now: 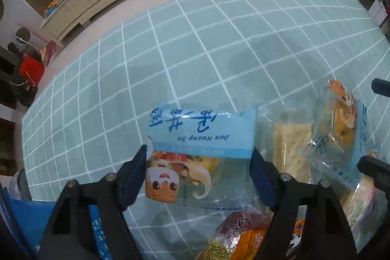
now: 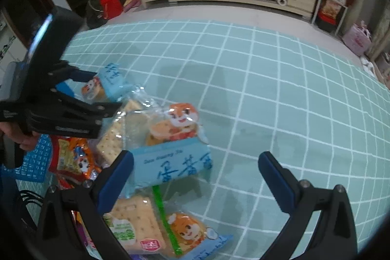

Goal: Organize snacks
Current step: 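Reach both tools down to the snack pile and close on blue cake packs, then lift the blue cake packs with both tools and carry them over the basket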

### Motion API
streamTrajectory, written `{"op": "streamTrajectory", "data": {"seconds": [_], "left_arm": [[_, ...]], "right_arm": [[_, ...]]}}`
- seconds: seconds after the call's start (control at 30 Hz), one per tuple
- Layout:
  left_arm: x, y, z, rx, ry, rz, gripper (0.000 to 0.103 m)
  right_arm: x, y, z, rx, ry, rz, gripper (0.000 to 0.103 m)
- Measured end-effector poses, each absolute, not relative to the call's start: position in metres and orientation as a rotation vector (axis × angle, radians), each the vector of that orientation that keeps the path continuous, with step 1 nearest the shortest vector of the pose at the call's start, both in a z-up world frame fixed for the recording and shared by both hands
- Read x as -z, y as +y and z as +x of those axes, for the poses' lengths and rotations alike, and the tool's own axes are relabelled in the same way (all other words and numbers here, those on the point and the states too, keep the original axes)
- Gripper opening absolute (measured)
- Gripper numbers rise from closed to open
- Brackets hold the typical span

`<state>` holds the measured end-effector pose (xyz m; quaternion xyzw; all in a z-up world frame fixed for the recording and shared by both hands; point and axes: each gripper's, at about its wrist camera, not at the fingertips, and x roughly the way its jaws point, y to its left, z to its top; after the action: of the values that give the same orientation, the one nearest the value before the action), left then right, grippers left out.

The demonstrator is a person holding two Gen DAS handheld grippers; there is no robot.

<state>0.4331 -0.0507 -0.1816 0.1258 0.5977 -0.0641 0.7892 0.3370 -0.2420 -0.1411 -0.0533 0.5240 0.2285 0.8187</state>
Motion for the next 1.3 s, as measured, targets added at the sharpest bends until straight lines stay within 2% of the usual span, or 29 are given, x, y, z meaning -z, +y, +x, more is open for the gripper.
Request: {"op": "streamTrajectory", "data": {"seconds": [0.13,0.3,0.6,0.87,0.93,1.03,1.13,1.3], "left_arm": [[0.176,-0.039,0.427,0.112,1.278,0.189,0.064],[0.167,-0.033,0.411,0.077,1.22,0.141,0.063],[0.153,-0.031,0.374,0.014,1.14,0.095,0.063],[0.134,-0.039,0.357,-0.013,1.102,0.111,0.063],[0.132,-0.039,0.361,-0.018,1.1,0.109,0.063],[0.13,-0.038,0.36,-0.009,1.097,0.085,0.063],[0.128,-0.036,0.356,-0.009,1.078,0.068,0.063],[0.115,-0.039,0.341,0.007,1.023,0.077,0.063]], "right_arm": [[0.141,-0.236,0.334,-0.525,1.122,-0.122,0.103],[0.142,-0.238,0.338,-0.538,1.144,-0.028,0.103],[0.151,-0.213,0.35,-0.542,1.185,-0.164,0.103],[0.172,-0.208,0.363,-0.564,1.257,-0.054,0.102],[0.174,-0.203,0.361,-0.585,1.266,-0.058,0.099],[0.173,-0.189,0.353,-0.551,1.249,-0.169,0.081],[0.17,-0.187,0.348,-0.552,1.241,-0.167,0.073],[0.144,-0.193,0.334,-0.516,1.179,-0.17,0.073]]}}
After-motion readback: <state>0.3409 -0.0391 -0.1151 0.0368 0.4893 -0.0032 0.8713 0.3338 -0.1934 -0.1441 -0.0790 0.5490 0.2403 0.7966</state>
